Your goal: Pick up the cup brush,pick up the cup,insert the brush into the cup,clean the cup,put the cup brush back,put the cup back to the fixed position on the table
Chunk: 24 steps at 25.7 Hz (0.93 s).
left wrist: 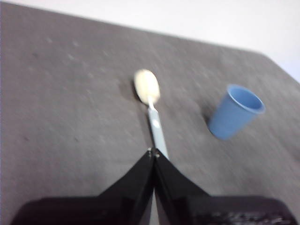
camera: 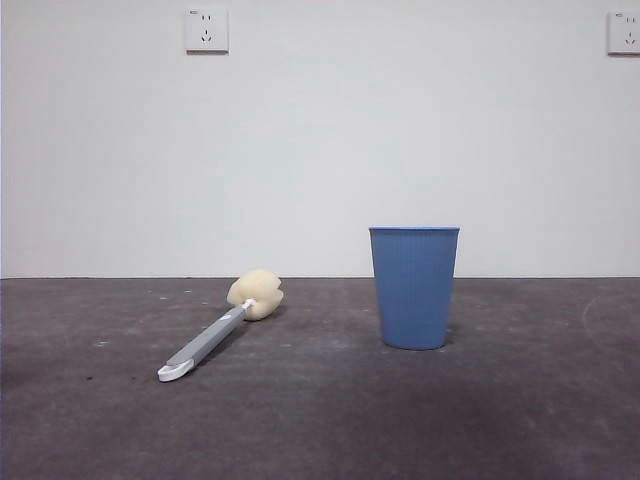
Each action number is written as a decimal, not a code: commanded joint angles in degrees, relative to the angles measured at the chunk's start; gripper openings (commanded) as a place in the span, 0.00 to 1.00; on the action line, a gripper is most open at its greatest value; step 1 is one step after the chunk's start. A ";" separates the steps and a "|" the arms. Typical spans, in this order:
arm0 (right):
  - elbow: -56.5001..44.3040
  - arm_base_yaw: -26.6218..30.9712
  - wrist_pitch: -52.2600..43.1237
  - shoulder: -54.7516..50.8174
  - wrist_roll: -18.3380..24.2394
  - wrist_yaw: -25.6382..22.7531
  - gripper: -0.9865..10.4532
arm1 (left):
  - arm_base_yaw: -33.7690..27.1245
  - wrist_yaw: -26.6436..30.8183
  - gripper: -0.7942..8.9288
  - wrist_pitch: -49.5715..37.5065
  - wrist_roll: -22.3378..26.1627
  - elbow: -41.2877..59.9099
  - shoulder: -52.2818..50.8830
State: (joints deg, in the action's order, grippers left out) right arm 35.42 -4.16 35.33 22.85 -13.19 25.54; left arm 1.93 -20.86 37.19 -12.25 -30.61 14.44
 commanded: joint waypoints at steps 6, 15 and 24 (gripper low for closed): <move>12.22 -0.63 19.74 9.55 15.74 6.12 0.08 | -0.02 -9.60 0.07 13.20 11.56 -10.08 9.60; 15.45 -2.40 33.09 12.20 21.90 6.01 0.08 | 0.37 -15.39 0.07 23.80 18.34 -15.39 14.80; 15.45 -2.40 32.24 12.39 20.13 5.99 0.61 | 0.39 -15.04 0.63 23.76 17.81 -15.61 16.61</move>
State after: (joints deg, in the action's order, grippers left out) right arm 50.68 -6.44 67.85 35.18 7.29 31.48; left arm 2.20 -35.94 61.01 4.95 -45.82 30.98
